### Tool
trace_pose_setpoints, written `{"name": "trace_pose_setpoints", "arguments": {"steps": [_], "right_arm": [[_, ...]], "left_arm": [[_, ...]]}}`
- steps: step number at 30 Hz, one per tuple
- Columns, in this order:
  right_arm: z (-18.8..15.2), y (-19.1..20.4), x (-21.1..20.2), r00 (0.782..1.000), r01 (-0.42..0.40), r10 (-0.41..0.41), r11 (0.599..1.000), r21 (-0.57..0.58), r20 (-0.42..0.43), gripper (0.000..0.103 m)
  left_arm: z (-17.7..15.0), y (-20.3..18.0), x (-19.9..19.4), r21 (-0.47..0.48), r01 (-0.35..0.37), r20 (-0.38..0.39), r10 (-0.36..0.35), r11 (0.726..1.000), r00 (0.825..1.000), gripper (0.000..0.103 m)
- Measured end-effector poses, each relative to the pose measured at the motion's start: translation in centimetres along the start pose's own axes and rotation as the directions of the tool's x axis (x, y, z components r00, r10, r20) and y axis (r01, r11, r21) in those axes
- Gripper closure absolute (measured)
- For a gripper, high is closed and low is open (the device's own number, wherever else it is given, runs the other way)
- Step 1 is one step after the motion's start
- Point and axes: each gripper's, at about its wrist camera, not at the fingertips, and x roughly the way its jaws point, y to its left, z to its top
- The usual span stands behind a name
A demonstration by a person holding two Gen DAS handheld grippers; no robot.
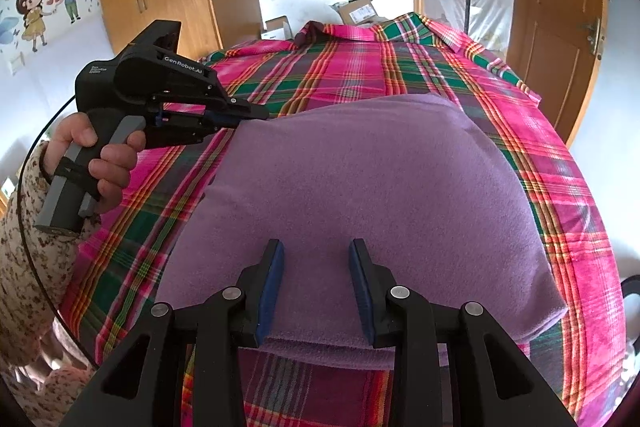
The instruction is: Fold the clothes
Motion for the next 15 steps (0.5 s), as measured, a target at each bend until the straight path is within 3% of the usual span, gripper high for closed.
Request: {"name": "trace_pose_setpoints", "arguments": {"steps": [5, 10, 12, 15], "right_arm": [[0.0, -0.4, -0.8, 1.0, 0.001, -0.001, 1.0, 0.0, 0.016, 0.068], [0.0, -1.8, -1.8, 0.999, 0.022, -0.023, 1.0, 0.023, 0.04, 0.068], [-0.1, -2.4, -2.0, 0.999, 0.024, -0.025, 0.999, 0.042, 0.046, 0.068], [-0.2, -3.0, -2.3, 0.998, 0.032, -0.035, 0.998, 0.048, 0.052, 0.068]], "left_arm": [[-0.7, 0.2, -1.6, 0.002, -0.038, 0.026, 0.038, 0.999, 0.999, 0.095], [-2.0, -0.6, -3.4, 0.064, -0.102, 0.052, 0.098, 0.993, 0.994, 0.093], [-2.6, -0.8, -3.8, 0.078, -0.137, 0.047, 0.134, 0.988, 0.99, 0.082], [-3.5, -1.1, -3.9, 0.089, -0.168, 0.036, 0.165, 0.982, 0.986, 0.079]]}}
